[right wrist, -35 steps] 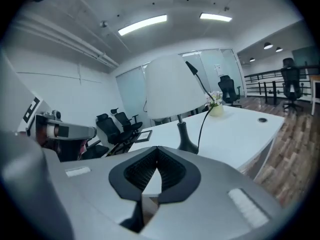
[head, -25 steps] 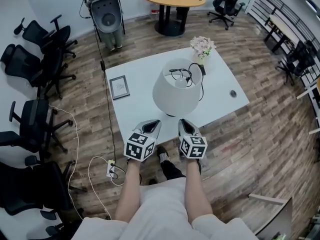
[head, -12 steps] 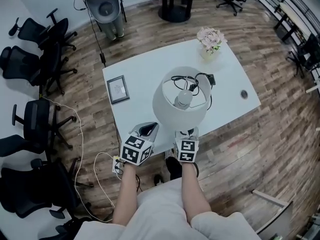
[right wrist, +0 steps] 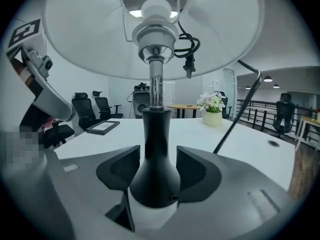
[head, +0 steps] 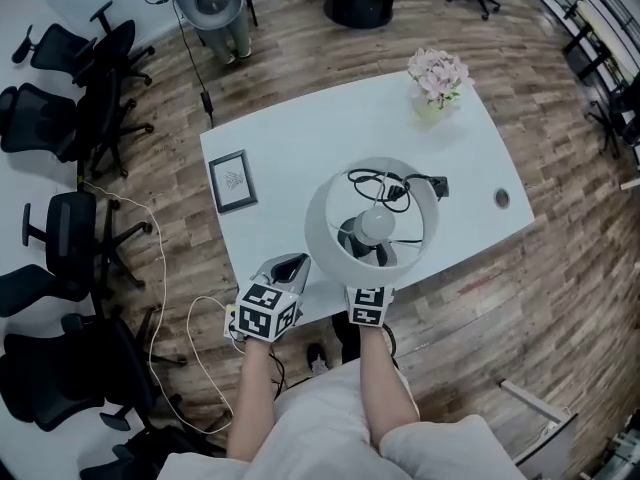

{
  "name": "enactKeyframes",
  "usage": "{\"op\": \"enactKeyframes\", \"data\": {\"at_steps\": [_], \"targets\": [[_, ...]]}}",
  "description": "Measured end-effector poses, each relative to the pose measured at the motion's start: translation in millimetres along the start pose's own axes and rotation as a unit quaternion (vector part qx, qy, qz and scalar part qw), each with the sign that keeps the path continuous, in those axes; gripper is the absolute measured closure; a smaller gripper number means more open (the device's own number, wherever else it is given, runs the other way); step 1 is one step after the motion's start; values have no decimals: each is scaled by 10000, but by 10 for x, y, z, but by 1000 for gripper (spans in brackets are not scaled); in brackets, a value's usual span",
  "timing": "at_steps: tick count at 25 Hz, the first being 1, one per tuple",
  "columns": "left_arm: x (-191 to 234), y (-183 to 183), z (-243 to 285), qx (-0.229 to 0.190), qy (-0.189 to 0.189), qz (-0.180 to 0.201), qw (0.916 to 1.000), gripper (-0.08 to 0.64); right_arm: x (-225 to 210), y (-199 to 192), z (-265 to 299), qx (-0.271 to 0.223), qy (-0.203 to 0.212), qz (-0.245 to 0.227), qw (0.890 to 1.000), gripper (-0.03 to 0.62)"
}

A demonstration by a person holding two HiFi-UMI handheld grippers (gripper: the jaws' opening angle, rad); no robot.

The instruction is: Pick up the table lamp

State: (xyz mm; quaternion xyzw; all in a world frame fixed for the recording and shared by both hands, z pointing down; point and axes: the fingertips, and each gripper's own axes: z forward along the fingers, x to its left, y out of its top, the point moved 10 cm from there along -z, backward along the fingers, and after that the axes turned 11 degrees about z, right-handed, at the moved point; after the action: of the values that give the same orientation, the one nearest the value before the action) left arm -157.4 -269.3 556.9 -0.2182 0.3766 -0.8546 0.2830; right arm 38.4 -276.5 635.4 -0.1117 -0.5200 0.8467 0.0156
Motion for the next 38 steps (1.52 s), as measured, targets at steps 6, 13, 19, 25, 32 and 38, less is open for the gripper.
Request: {"op": "enactKeyframes", "data": {"at_steps": [6,13,19,25,32,38], "targets": [[54,-16,32,83,23,-56,9999,560,43,7,151,145,78,-239,9996,387],[64,-1,6,79,67,-33,9999,560,-20,41,232,371,326,-218,9985,373],[-35,18,-52,88,40,129,9999,560,-81,67,165,356,519,-172,9979,394],[-95,-16,-151,8,81,86,9999,560,-75,130,99,337,641,-111,9973,396],[-116,-51,-236,-45,42,115,9999,560,-35,249,119,389,703,-219,9965,403],[-79,-55,-334,-88,91,155,9998,560,9,289,115,548,638,12,9965,410]]}}
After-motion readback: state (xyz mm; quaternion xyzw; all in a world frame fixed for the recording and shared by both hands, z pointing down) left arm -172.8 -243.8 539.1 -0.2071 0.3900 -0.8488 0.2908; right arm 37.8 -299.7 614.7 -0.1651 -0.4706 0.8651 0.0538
